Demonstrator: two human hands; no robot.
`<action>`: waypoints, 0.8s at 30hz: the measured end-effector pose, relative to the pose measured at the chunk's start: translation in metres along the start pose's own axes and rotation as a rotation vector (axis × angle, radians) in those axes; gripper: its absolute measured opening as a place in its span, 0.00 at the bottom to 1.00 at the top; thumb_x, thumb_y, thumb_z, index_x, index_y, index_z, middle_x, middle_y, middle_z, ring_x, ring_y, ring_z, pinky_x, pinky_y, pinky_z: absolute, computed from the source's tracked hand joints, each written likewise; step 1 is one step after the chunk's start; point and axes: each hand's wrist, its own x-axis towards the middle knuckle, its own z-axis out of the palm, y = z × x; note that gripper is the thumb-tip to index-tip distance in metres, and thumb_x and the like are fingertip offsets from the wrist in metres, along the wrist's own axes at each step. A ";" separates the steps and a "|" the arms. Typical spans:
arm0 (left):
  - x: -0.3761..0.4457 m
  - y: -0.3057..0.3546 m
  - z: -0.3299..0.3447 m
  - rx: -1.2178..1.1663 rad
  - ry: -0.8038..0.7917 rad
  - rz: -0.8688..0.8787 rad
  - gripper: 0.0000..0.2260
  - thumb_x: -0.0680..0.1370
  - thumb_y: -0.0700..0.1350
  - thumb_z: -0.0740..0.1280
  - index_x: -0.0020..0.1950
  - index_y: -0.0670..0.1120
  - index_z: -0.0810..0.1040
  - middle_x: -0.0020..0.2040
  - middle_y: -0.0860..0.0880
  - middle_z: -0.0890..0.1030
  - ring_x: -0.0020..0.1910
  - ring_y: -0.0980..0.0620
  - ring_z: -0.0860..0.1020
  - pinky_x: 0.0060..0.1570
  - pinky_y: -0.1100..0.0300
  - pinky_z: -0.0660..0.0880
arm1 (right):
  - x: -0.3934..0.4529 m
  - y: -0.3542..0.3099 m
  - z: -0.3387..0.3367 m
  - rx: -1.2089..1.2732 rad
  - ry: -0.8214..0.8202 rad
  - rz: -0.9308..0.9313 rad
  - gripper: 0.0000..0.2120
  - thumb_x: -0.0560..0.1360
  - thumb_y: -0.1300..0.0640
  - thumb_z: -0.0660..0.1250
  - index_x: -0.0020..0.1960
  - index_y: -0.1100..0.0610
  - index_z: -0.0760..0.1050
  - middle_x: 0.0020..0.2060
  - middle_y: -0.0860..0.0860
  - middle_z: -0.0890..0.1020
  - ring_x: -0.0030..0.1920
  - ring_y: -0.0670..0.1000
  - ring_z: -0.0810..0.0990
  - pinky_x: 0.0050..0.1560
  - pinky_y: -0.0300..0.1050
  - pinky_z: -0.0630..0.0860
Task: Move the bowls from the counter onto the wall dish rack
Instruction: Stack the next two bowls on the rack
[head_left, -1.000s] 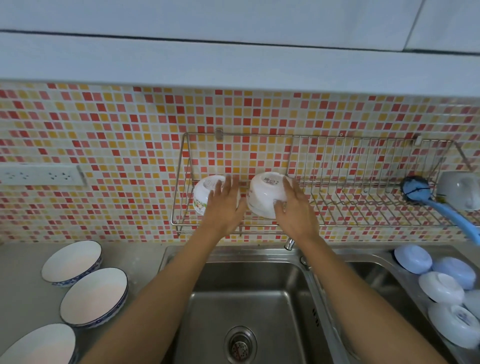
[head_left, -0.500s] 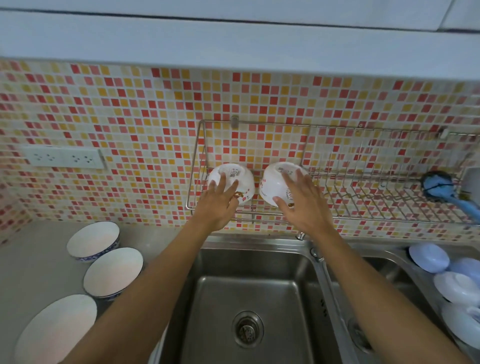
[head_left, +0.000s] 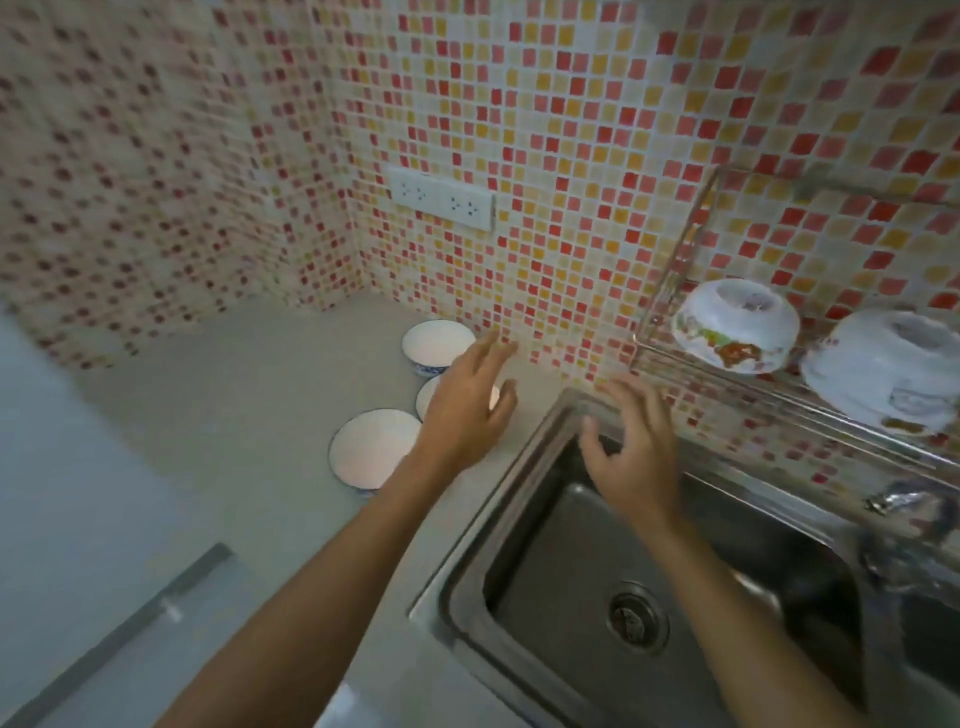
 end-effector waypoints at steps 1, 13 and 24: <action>-0.007 -0.024 -0.007 0.017 0.003 -0.047 0.19 0.80 0.48 0.60 0.72 0.51 0.65 0.75 0.48 0.62 0.72 0.47 0.64 0.69 0.53 0.61 | -0.005 -0.009 0.022 0.033 -0.070 0.003 0.20 0.74 0.51 0.63 0.63 0.58 0.74 0.59 0.54 0.74 0.62 0.49 0.72 0.59 0.45 0.74; -0.054 -0.245 -0.016 0.032 -0.194 -0.512 0.24 0.81 0.50 0.56 0.74 0.40 0.58 0.77 0.40 0.55 0.75 0.43 0.55 0.71 0.51 0.55 | -0.053 -0.064 0.221 0.226 -0.463 0.634 0.27 0.75 0.52 0.69 0.71 0.56 0.66 0.66 0.54 0.74 0.66 0.54 0.72 0.63 0.44 0.67; -0.053 -0.271 0.021 -0.585 -0.082 -0.974 0.17 0.83 0.49 0.49 0.61 0.41 0.71 0.59 0.43 0.75 0.54 0.48 0.72 0.54 0.58 0.66 | -0.063 -0.082 0.282 0.364 -0.419 1.032 0.19 0.82 0.51 0.56 0.71 0.54 0.65 0.63 0.56 0.78 0.60 0.60 0.77 0.60 0.55 0.75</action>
